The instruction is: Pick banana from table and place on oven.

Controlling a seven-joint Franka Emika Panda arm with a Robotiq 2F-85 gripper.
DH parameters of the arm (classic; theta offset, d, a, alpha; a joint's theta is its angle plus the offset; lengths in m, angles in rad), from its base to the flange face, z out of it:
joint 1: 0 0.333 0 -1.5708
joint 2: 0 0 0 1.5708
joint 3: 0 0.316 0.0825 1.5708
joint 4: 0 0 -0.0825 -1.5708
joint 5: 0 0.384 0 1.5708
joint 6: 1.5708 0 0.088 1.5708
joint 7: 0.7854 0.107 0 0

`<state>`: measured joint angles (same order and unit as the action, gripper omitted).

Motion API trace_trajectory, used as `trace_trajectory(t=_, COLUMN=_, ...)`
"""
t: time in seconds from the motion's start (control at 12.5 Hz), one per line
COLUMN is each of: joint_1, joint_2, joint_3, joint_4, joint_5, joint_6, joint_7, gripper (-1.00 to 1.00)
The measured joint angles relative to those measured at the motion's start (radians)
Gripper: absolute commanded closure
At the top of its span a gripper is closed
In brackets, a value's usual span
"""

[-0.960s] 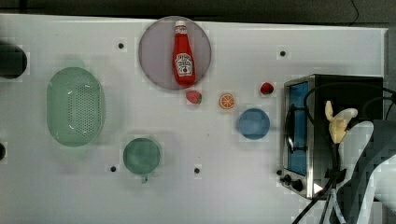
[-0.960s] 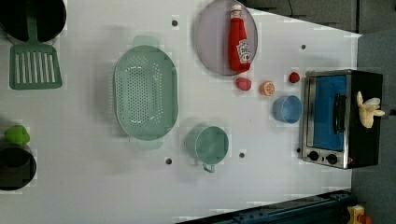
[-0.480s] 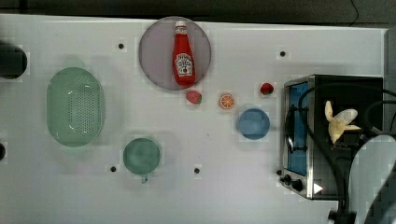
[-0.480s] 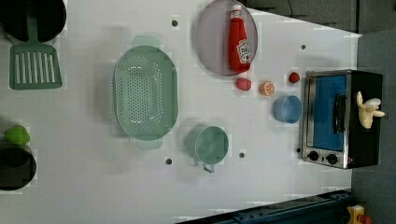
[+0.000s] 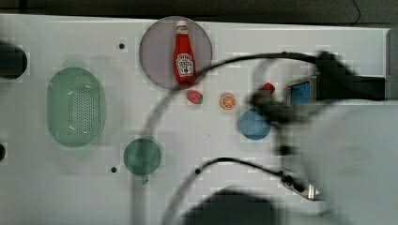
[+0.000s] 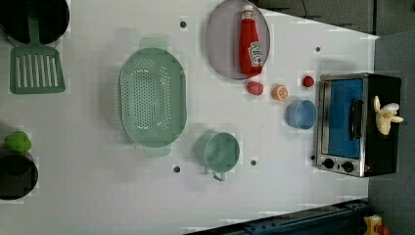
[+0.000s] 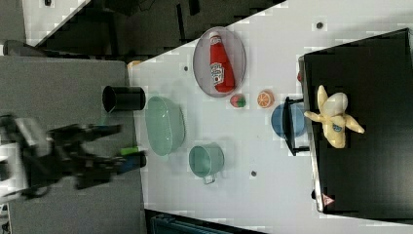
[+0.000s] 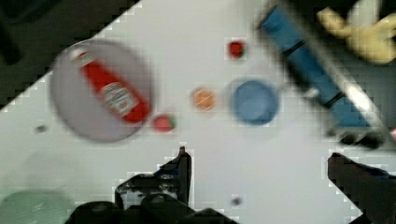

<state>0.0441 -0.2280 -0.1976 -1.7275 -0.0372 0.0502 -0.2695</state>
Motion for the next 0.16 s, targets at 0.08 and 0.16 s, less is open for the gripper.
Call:
trace_trajectory(t=0.08, joint_1=0.017, joint_2=-0.021, joint_3=0.051, joint_4=-0.018, joint_5=0.005, joint_6=-0.020, joint_7=0.088, gripper=-1.00)
trace_trajectory(t=0.16, joint_1=0.026, joint_2=-0.033, joint_3=0.093, joint_4=-0.042, joint_5=0.000, joint_6=-0.038, joint_7=0.153, gripper=-1.00)
